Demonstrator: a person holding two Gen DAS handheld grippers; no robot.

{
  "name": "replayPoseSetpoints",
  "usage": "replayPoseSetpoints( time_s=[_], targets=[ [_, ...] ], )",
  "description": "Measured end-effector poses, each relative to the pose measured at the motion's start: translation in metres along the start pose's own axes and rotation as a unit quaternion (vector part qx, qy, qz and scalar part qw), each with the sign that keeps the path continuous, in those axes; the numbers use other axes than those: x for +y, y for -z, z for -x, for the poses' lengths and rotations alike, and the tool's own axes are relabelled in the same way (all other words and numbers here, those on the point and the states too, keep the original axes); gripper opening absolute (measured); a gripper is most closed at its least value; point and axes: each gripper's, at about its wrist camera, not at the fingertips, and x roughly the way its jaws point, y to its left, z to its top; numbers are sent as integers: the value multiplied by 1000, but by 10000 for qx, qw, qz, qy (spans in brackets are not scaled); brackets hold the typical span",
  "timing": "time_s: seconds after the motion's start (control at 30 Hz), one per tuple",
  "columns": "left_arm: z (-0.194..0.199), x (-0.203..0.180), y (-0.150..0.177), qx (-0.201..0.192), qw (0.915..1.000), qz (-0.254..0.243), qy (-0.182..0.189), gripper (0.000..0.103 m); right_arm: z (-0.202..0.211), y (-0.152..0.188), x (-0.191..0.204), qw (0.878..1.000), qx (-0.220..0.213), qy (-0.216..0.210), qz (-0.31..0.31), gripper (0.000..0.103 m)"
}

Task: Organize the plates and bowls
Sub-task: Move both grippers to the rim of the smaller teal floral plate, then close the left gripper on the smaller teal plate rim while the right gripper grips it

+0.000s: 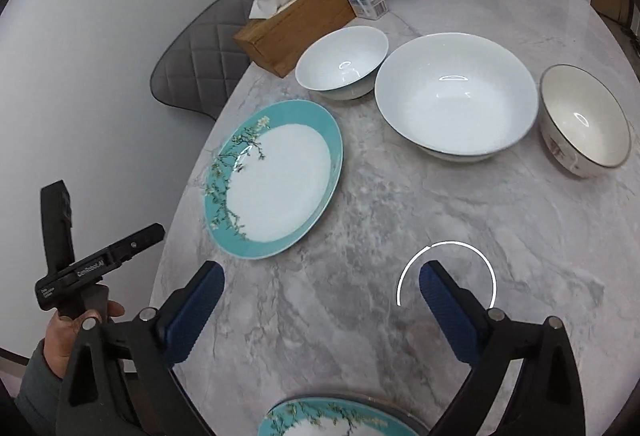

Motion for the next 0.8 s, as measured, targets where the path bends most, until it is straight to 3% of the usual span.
replayPoseSetpoints(
  time_s=[0.07, 0.2, 0.4, 0.53, 0.6, 0.67, 0.73, 0.77, 0.8],
  targets=[
    [-19, 1, -19, 151, 9999, -55, -18, 102, -29, -17, -2, 9995, 265, 45, -141, 99],
    [-52, -1, -47, 368, 9988, -279, -143, 103, -72, -35, -5, 9978, 539, -87, -363, 76],
    [-92, -9, -59, 644, 9962, -566, -136, 99, -102, -49, -7, 9969, 562, -213, -513, 69],
    [-106, -3, -64, 802, 9958, -442, 34, 80, -115, -56, -13, 9963, 599, -190, -587, 69],
    [-113, -3, -66, 862, 9953, -442, 73, 80, -121, -58, -16, 9958, 630, -167, -641, 69],
    [-120, -4, -67, 924, 9945, -476, 114, 70, -122, -60, -16, 9964, 588, -174, -587, 65],
    [-123, -6, -68, 941, 9942, -515, 114, 52, -125, -61, -12, 9969, 619, -119, -464, 52],
    [-123, -8, -69, 933, 9940, -566, 91, 46, -127, -62, -11, 9969, 658, -108, -424, 40],
    [-124, -9, -71, 940, 9938, -586, 94, 34, -128, -61, -10, 9969, 697, -53, -366, 29]
  ],
)
